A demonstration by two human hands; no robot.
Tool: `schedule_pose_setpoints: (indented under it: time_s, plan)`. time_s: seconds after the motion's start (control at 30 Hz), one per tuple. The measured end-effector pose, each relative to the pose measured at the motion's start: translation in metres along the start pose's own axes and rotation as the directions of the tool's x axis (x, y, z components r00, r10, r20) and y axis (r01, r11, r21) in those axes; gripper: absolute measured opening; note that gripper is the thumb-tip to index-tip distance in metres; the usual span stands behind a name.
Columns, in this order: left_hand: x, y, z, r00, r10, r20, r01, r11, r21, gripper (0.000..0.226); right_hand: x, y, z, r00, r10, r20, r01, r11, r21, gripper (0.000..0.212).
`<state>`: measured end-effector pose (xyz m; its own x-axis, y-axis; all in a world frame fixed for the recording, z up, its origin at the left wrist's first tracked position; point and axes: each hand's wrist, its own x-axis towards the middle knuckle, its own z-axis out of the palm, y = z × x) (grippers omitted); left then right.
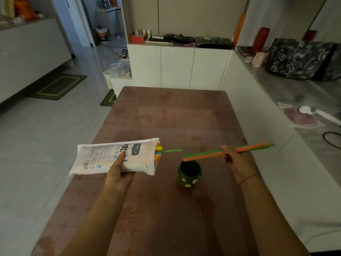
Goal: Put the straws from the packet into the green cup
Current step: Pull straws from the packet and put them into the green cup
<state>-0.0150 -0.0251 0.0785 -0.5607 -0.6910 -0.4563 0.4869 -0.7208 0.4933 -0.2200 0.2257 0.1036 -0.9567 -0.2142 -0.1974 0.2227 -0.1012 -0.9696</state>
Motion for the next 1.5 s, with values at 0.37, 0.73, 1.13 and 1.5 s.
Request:
schedule_pose_setpoints:
  time_s: [0.37,0.73,1.13,1.5]
  plan:
    - [-0.002,-0.016,0.006,0.999,-0.047,0.026,0.046,0.999,0.027,0.033,0.019,0.058,0.027,0.997,0.039,0.062,-0.008,0.9,-0.436,0.029]
    - [-0.004,-0.024,0.009,0.997,-0.067,0.025,0.066,0.996,0.06,0.037,0.005,0.079,0.025,0.965,0.24,0.102,-0.173,0.882,-0.439,0.042]
    - [-0.008,-0.024,0.02,0.995,-0.034,0.094,0.024,0.994,0.106,0.026,-0.039,0.029,0.051,0.865,0.418,0.277,-0.405,0.908,-0.106,0.024]
    - [-0.03,-0.021,0.05,0.963,0.166,0.212,-0.224,0.932,0.285,0.049,-0.048,0.02,0.091,0.863,0.391,0.32,-0.475,0.844,0.248,0.044]
